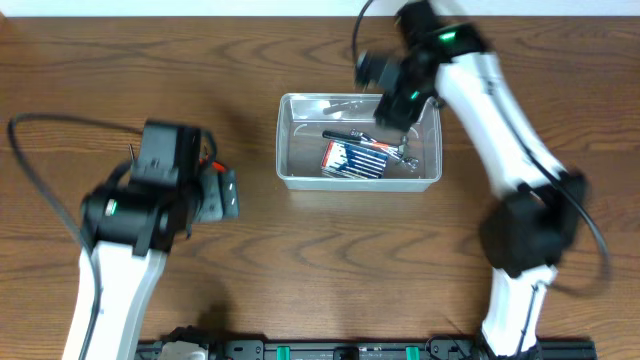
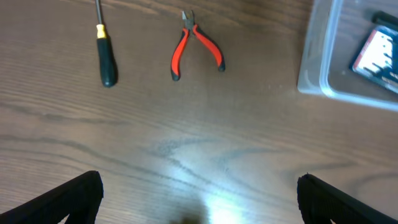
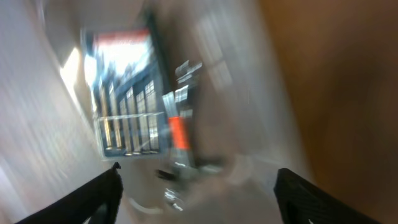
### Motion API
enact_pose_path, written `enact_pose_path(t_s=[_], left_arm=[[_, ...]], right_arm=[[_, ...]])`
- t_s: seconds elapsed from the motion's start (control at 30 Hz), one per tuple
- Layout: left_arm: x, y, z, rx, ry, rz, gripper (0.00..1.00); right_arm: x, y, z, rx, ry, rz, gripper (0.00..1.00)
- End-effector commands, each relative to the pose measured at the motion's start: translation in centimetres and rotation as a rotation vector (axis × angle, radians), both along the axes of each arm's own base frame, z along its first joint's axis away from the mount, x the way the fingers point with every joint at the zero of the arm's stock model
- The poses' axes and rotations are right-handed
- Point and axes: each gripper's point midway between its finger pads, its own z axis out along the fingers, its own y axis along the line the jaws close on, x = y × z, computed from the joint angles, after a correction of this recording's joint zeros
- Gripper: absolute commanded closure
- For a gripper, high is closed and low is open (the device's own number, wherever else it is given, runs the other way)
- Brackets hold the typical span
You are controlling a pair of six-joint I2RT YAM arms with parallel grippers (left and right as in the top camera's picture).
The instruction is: Pack container
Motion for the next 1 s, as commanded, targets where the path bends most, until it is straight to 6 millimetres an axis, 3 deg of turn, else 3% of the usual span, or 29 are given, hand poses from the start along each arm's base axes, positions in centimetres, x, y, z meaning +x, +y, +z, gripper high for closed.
enact_pose_path(t_s=[0.0, 0.07, 0.13, 0.27, 0.33, 0.57, 0.77, 0.97], left_arm=[[2.5, 0.4, -2.5, 0.005, 0.101, 0.077, 0.02], [3.7, 1.1, -4.6, 0.021, 0.175, 0.095, 0.02], [4.8, 2.2, -6.8, 0.034, 0.235, 0.111, 0.02], [6.8, 4.6, -10.0, 0.071, 0.302, 0.034, 0.02], [7.9, 5.4, -11.1, 0.087, 0.304, -0.032, 0.02], [11.1, 5.4, -14.0, 0.024, 0.268, -0.215, 0.02], [10.7, 5.6, -17.6, 0.021, 0.359, -0.292, 0.02], [10.4, 6.7, -20.1, 0.001, 0.412, -0.256, 0.02]], right_arm=[[0.0, -4.2, 10.7, 0.109, -0.216, -0.195, 0.09], [-0.6, -7.0, 13.0, 0.145, -0.244, -0.303, 0.06], [-1.3, -9.7, 13.9, 0.153, -0.238, -0.39, 0.04], [-2.0, -14.3, 13.4, 0.156, -0.189, -0.545, 0.05], [-2.3, -15.6, 12.8, 0.155, -0.158, -0.591, 0.06], [-2.6, -16.4, 11.8, 0.142, -0.126, -0.607, 0.07], [-2.5, -16.6, 11.9, 0.139, -0.132, -0.609, 0.07], [-2.6, -17.5, 11.7, 0.096, -0.141, -0.636, 0.07]])
